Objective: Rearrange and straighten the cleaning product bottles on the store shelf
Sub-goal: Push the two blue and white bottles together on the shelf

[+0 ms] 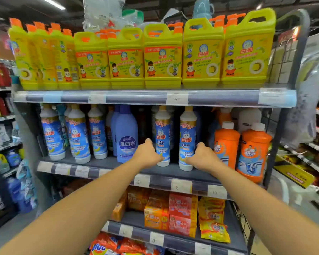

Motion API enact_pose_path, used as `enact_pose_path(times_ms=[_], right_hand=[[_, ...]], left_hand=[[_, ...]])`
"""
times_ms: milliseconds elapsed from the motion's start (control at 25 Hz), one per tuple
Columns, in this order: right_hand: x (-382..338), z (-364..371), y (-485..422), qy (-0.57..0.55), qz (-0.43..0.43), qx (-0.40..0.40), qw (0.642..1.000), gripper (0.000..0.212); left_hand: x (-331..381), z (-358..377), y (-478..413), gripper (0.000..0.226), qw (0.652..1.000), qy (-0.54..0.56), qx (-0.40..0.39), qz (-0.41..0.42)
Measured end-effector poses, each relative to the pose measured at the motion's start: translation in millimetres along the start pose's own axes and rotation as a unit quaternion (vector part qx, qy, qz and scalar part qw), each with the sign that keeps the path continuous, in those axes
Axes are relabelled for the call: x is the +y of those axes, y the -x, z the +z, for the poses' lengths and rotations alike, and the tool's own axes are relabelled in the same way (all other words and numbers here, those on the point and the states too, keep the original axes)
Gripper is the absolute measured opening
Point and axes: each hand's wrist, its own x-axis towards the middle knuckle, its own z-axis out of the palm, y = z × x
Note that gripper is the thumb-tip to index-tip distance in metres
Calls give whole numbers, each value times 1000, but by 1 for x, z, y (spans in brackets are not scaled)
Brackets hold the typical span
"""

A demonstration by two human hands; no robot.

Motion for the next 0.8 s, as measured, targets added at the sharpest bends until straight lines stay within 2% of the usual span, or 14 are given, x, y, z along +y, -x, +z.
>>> enact_pose_path(times_ms=[80, 200, 280, 520, 640, 800], right_hand=[[3, 12, -12, -62, 20, 52, 997, 66], [5, 34, -26, -108, 13, 103, 989, 65], [6, 43, -35, -137, 15, 123, 983, 64], [9, 62, -46, -106, 20, 199, 974, 65], [11, 70, -47, -90, 15, 234, 968, 60], [2, 78, -59, -111, -7, 236, 966, 52]], left_hand=[[-4, 13, -9, 72, 998, 51, 28, -25], [-11, 35, -23, 79, 996, 86, 10, -24], [-13, 44, -33, 77, 994, 102, 20, -20], [-14, 64, -49, 66, 980, 156, 122, -24], [-16, 71, -55, 62, 977, 158, 139, -23], [-33, 69, -70, 60, 969, 194, 152, -5]])
